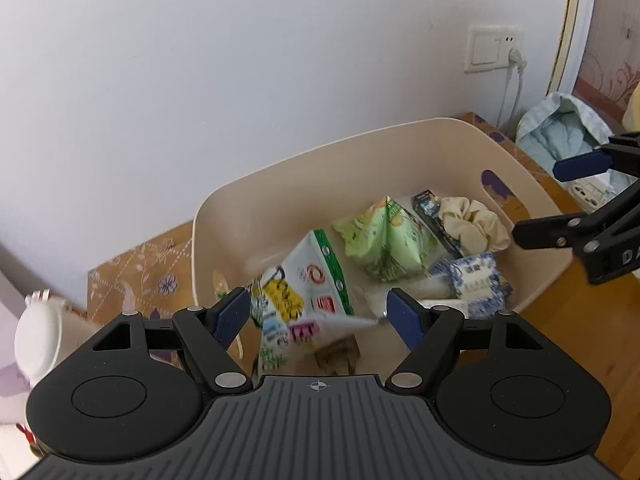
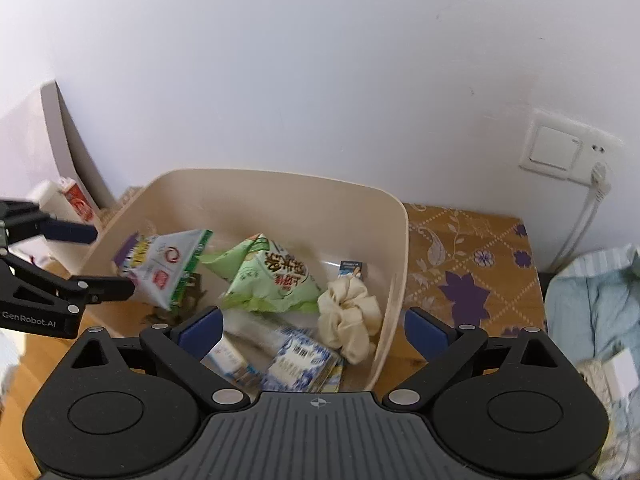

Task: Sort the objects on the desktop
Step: 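Move both tools back to the table toward the plaid scrunchie and claw clip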

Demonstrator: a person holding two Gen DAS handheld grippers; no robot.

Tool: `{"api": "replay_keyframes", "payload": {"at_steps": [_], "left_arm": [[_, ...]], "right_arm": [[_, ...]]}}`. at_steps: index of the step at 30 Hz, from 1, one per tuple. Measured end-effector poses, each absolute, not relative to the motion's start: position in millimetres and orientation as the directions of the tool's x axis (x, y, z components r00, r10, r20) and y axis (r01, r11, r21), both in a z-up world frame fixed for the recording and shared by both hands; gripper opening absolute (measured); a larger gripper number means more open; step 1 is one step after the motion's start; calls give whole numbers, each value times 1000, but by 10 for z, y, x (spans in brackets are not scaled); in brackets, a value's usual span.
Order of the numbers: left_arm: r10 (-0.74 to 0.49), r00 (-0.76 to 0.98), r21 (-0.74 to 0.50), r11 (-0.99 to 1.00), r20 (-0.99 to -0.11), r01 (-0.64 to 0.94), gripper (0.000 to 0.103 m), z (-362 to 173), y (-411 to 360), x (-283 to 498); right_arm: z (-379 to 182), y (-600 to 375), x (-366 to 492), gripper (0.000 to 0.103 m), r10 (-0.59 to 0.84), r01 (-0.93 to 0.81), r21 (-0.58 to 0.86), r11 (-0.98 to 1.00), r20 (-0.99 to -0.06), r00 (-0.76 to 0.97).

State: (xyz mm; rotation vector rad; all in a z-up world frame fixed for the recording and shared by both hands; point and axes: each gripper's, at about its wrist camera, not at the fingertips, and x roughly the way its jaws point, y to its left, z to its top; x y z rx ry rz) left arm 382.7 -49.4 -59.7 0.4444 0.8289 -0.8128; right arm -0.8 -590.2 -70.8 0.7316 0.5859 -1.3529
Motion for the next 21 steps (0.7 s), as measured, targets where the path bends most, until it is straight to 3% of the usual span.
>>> {"api": "replay_keyframes", "payload": {"at_steps": [15,21], "left_arm": [[-442,331,-10,611,-834,791,77,-685,139,3113],[-439,257,-96,637,-861,765,77,-872,367,2813]], "right_arm": [[-986,-4966,-123,103,-568,974,225,-3,-803,184],[-1228,-4779,-200,103,-510,942,318,-107,-831,223]]}}
